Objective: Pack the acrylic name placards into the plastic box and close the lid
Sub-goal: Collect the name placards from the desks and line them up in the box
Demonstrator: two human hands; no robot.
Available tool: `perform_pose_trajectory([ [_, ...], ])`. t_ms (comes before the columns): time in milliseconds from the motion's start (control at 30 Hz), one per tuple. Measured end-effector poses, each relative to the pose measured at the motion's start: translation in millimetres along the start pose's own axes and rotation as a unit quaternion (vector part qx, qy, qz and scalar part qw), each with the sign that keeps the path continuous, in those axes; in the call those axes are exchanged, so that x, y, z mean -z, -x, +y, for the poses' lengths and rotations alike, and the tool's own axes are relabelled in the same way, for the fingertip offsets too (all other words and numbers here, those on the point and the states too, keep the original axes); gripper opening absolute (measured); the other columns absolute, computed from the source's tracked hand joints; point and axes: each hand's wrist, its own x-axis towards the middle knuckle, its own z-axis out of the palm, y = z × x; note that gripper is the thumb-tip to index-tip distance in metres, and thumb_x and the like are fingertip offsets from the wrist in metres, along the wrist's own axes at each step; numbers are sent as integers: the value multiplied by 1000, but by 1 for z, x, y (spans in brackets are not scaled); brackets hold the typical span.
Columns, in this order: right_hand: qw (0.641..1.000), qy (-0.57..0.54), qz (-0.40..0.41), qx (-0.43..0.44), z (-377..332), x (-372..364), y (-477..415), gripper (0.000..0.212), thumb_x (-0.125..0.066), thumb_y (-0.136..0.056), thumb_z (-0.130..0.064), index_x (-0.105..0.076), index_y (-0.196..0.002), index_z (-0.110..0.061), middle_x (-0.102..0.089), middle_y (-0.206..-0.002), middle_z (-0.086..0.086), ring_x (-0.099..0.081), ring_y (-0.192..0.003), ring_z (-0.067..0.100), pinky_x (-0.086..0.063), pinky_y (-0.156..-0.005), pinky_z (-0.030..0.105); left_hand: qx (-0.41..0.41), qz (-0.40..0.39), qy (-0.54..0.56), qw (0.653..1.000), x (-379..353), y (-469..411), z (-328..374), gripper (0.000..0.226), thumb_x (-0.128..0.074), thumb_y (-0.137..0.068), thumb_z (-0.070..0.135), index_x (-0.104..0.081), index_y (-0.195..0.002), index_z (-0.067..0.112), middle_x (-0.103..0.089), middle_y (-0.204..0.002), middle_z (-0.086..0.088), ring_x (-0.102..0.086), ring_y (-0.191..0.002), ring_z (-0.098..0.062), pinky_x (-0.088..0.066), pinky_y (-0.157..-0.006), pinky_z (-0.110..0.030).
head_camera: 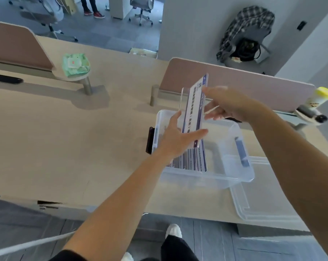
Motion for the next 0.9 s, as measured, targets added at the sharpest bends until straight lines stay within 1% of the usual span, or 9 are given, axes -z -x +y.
perform_pose_trajectory([
  [67, 1000, 25, 3, 6, 13, 12, 2, 49, -49, -98, -52, -57, -119, -8, -76, -90, 16, -76, -73, 28, -55, -57, 31, -6, -2, -41, 999, -27, -11, -4, 103, -82, -67, 48, -20, -148, 36, -65, -105, 12, -66, -96, -8, -53, -93, -38],
  [167, 993, 104, 38, 37, 37, 30, -6, 36, -44, -102, -33, -64, -103, -2, -76, -85, 16, -74, -69, 27, -58, -62, 35, -5, -13, -83, 996, -65, -32, -4, 94, -78, -76, 41, -20, -149, 34, -51, -99, 20, -55, -93, 3, -43, -83, -23],
  [233, 988, 144, 46, 38, 52, 50, -18, 35, -41, -100, -19, -67, -96, 4, -76, -82, 19, -75, -71, 30, -60, -70, 40, 11, -20, -99, 995, -92, -52, -5, 94, -77, -77, 43, -17, -150, 33, -51, -104, 15, -54, -101, -5, -40, -81, -22],
  [333, 987, 152, 42, 12, 78, 81, -41, 36, -38, -98, -12, -63, -80, 6, -74, -75, 21, -74, -65, 28, -58, -62, 35, 57, -49, -139, 988, -125, -80, -12, 101, -72, -75, 57, -10, -152, 34, -53, -131, 3, -51, -111, -12, -35, -88, -27],
  [400, 987, 153, 39, 4, 99, 99, -57, 35, -38, -97, -13, -57, -73, 1, -73, -71, 20, -74, -64, 28, -55, -58, 32, 82, -82, -180, 977, -140, -94, -16, 105, -65, -72, 69, -5, -152, 36, -39, -151, -4, -43, -130, -19, -31, -97, -34],
  [500, 990, 138, 25, -9, 125, 110, -78, 27, -43, -95, -10, -54, -73, -3, -68, -71, 17, -71, -63, 30, -57, -51, 33, 85, -96, -253, 959, -135, -104, -23, 98, -51, -72, 78, -15, -152, 35, -30, -157, 0, -33, -141, -22, -28, -111, -41],
  [600, 991, 124, -1, -43, 148, 107, -92, 26, -48, -97, -8, -52, -71, -8, -60, -73, 12, -60, -54, 20, -47, -38, 21, 60, -72, -407, 909, -112, -111, -48, 77, -54, -84, 67, -29, -148, 33, -29, -155, 6, -26, -143, -16, -25, -116, -45],
  [800, 975, 178, -70, -111, 185, 70, -105, 23, -36, -98, -10, -54, -89, 0, -72, -76, 17, -74, -72, 29, -55, -69, 36, -7, -115, -551, 827, -74, -129, -99, 61, -52, -91, 52, -39, -145, 24, -38, -151, 3, -30, -141, -19, -26, -116, -42],
  [900, 968, 193, -62, -145, 196, 47, -108, 23, -39, -98, -11, -50, -79, -5, -69, -70, 14, -71, -65, 26, -53, -61, 31, -27, -134, -591, 795, -66, -141, -120, 64, -50, -90, 56, -37, -145, 27, -35, -153, 3, -24, -143, -24, -21, -116, -49],
])
